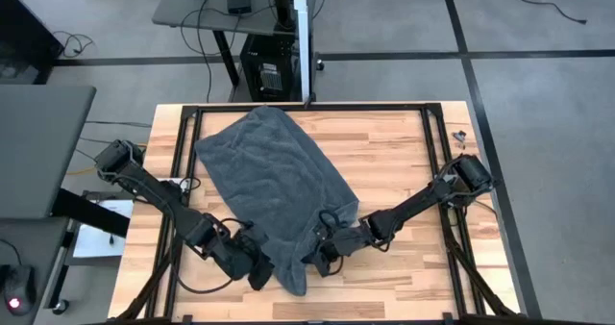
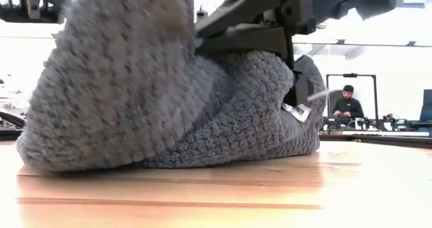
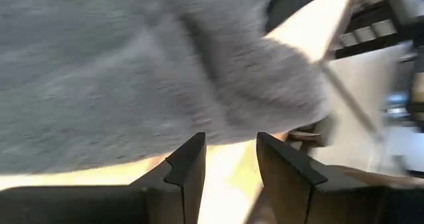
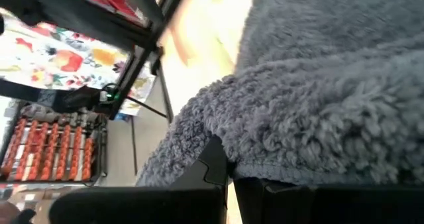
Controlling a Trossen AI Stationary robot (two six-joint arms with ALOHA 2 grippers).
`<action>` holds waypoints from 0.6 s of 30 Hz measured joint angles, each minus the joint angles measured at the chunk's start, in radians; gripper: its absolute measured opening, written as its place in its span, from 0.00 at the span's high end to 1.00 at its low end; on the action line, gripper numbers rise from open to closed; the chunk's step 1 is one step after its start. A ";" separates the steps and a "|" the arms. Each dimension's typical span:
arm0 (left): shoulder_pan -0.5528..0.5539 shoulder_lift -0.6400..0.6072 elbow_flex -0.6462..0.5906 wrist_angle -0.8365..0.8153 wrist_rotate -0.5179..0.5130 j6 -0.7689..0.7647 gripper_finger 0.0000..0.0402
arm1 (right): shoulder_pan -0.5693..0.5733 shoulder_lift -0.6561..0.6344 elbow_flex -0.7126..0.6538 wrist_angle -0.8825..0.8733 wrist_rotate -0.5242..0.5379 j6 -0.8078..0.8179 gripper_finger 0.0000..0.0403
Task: Roll towel
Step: Fold the black towel
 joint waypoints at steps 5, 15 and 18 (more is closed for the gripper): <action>-0.040 0.000 0.002 0.122 0.003 -0.014 0.65 | -0.006 0.000 0.000 0.004 -0.046 -0.045 1.00; -0.130 0.299 0.230 0.061 0.007 -0.064 0.63 | -0.005 0.000 0.001 0.003 -0.155 -0.084 1.00; -0.146 0.431 0.413 -0.081 -0.018 -0.005 0.64 | -0.006 -0.001 0.001 -0.004 -0.185 -0.101 1.00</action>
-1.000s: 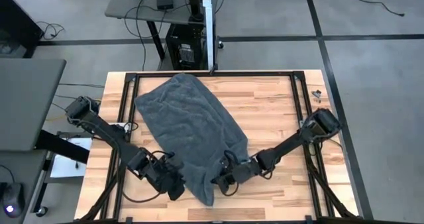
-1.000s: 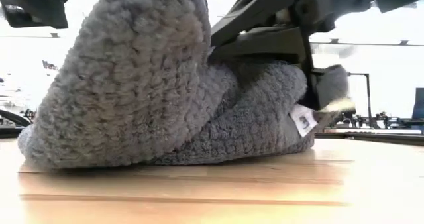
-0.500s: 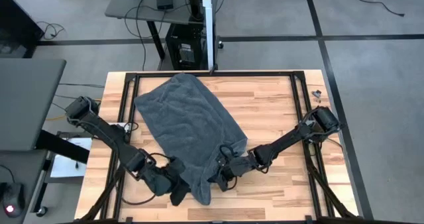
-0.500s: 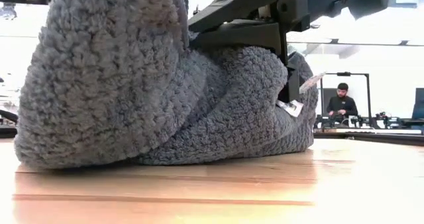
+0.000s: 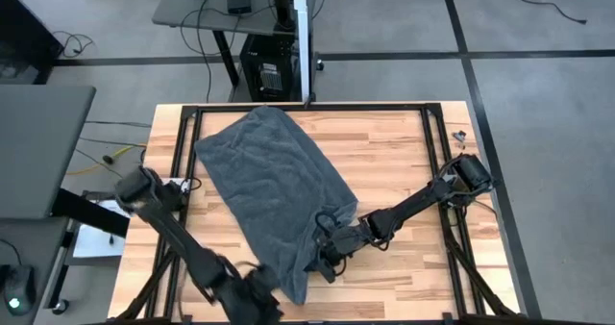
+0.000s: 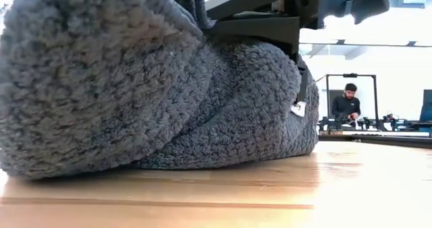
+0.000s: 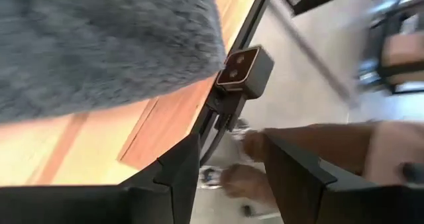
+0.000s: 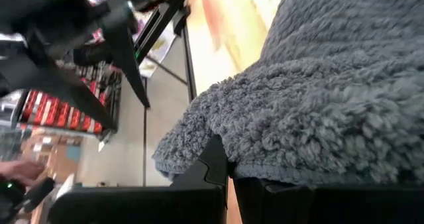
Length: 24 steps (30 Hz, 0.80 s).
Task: Roll towel
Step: Fold the black towel
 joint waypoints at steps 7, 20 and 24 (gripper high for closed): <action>0.003 0.241 0.311 -0.153 -0.029 0.119 0.65 | -0.014 0.000 0.000 -0.013 -0.059 -0.030 1.00; 0.005 0.224 0.373 -0.461 -0.081 0.230 0.60 | -0.019 0.000 0.000 -0.014 -0.095 -0.025 1.00; 0.001 0.223 0.333 -0.437 -0.159 0.246 0.60 | -0.028 0.000 0.000 -0.006 -0.098 0.002 1.00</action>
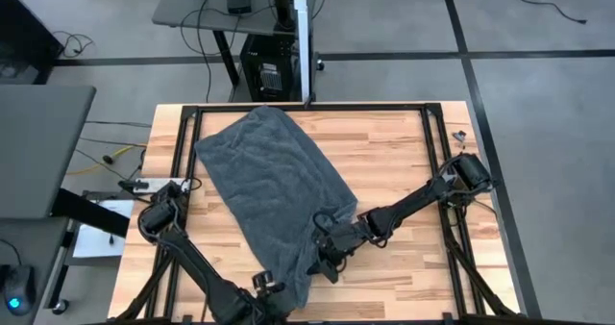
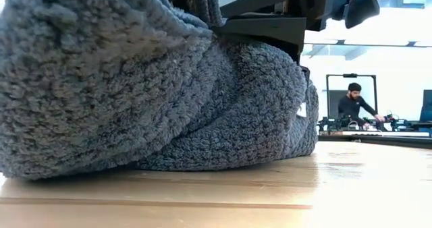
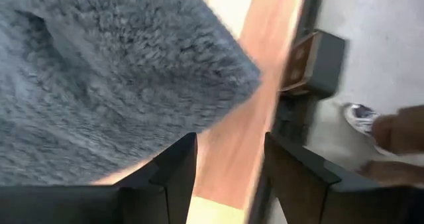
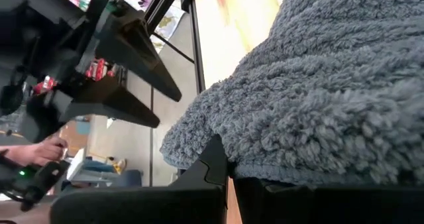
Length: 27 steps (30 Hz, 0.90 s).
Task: Roll towel
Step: Fold the black towel
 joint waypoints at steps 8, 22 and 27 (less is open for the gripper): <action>0.017 0.000 -0.058 0.073 -0.074 0.131 0.60 | -0.027 0.000 0.000 0.016 -0.021 0.006 1.00; 0.074 0.000 -0.084 0.134 -0.080 0.138 0.60 | -0.065 0.000 0.000 0.058 -0.034 0.119 1.00; 0.061 0.000 -0.071 0.109 -0.075 0.083 0.60 | -0.070 0.000 0.000 0.043 -0.081 0.101 1.00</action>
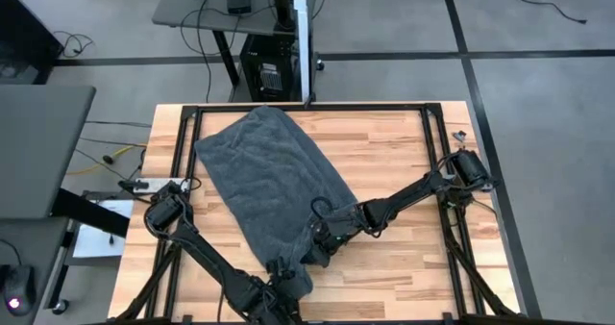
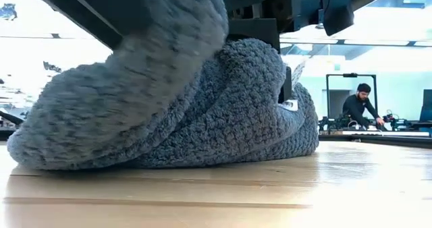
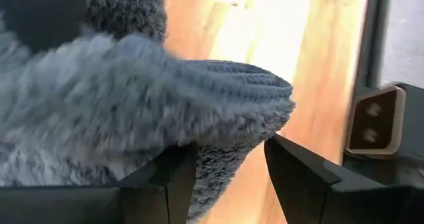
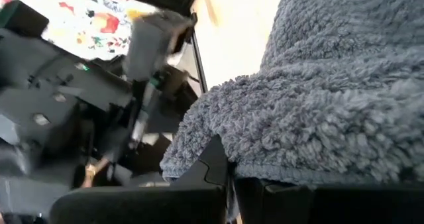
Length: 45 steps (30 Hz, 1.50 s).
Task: Roll towel
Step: Fold the black towel
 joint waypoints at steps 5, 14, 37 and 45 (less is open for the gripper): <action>-0.002 0.000 0.000 -0.031 0.001 -0.079 0.60 | -0.007 0.000 0.000 0.013 -0.039 -0.022 0.91; 0.002 0.000 0.000 -0.057 0.002 -0.106 0.60 | -0.048 -0.054 0.000 0.020 -0.166 -0.182 0.57; 0.000 0.000 0.000 -0.077 0.005 -0.133 0.60 | 0.270 -0.489 -0.040 -0.983 0.571 -0.426 0.54; 0.000 0.000 0.001 -0.076 0.006 -0.134 0.60 | 0.220 -0.486 -0.166 -0.799 0.633 -0.604 0.54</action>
